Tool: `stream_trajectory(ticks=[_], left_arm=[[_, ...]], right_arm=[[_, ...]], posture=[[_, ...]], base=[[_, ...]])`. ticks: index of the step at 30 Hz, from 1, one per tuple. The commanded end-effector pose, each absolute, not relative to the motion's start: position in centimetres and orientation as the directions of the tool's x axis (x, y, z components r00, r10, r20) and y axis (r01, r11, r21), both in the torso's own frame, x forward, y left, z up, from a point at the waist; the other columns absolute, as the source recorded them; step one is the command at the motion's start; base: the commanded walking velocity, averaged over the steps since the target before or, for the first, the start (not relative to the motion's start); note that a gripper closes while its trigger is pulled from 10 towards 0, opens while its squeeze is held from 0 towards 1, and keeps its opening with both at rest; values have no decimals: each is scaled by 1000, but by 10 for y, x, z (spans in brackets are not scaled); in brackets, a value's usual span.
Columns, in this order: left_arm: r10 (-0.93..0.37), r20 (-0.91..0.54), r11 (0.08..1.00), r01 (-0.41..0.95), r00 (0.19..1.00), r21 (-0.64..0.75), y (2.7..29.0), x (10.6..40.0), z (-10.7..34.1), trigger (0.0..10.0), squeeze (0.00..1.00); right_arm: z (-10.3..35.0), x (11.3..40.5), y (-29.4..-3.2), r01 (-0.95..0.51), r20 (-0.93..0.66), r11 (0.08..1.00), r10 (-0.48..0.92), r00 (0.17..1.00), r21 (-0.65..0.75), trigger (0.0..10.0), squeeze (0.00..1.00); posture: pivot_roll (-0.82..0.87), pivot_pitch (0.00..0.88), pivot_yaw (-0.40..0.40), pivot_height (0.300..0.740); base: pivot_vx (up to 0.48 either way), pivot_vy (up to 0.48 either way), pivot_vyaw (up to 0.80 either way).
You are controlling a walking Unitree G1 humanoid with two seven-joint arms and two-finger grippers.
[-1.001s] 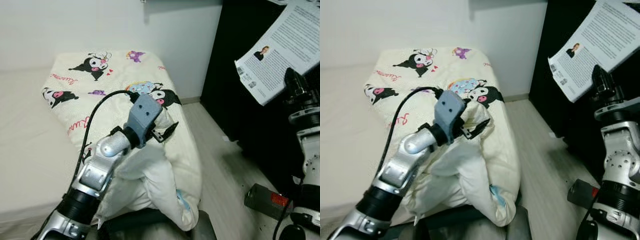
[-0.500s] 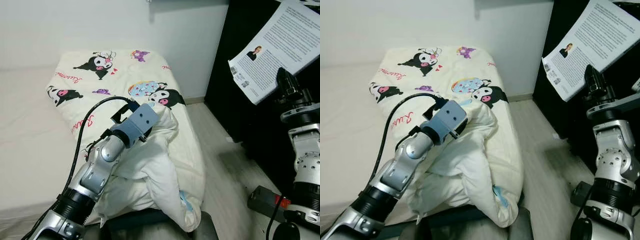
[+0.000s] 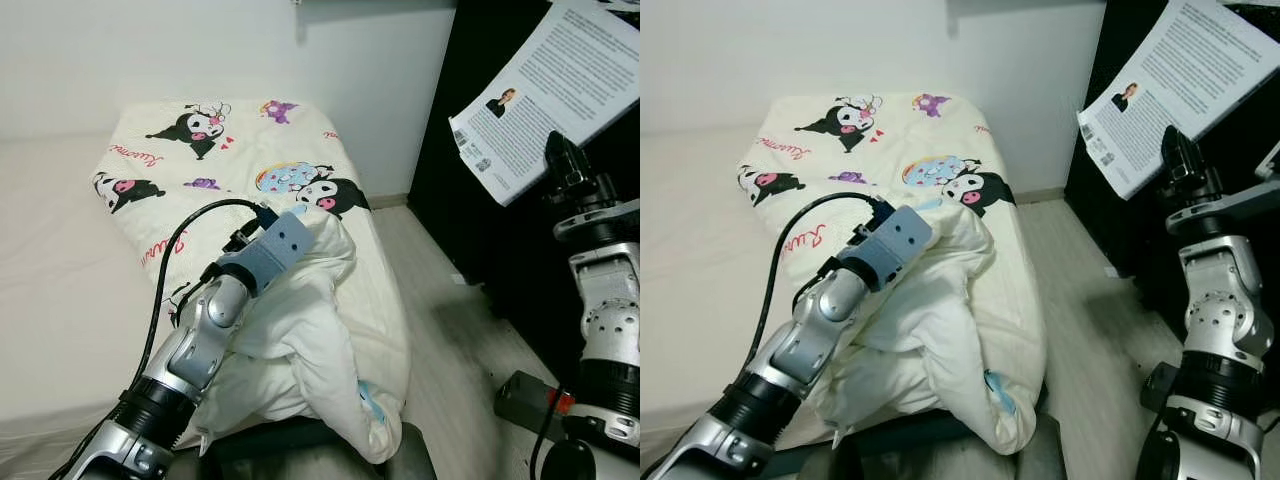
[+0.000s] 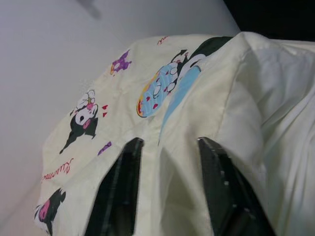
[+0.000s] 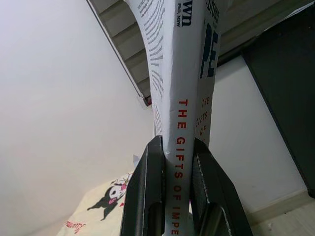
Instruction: Clean up the room
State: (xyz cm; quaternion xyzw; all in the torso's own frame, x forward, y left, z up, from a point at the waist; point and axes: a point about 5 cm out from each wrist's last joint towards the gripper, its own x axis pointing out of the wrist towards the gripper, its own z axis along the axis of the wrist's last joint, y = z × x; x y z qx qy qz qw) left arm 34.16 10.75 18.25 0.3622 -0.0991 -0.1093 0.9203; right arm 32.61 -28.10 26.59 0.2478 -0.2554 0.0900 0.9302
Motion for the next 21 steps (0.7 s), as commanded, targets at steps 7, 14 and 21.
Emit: stream_trajectory(ticks=[7, 14, 21], left_arm=[[-326, 18, 652, 211, 945, 728, 108, 341, 171, 0, 0], [-395, -57, 644, 321, 917, 695, 102, 337, 162, 3647, 0], [-514, -86, 619, 438, 854, 652, 91, 331, 169, 10000, 1000]], right_arm=[[276, 323, -280, -312, 569, 865, 38, 821, 392, 0, 0], [275, 324, -279, -315, 568, 863, 40, 822, 395, 0, 0], [275, 325, -279, -315, 566, 862, 40, 823, 397, 0, 0]], posture=[[-104, 26, -15, 475], [-101, 29, -16, 475], [-100, 28, -16, 475]], base=[[0, 0, 0], [0, 0, 0], [0, 0, 0]])
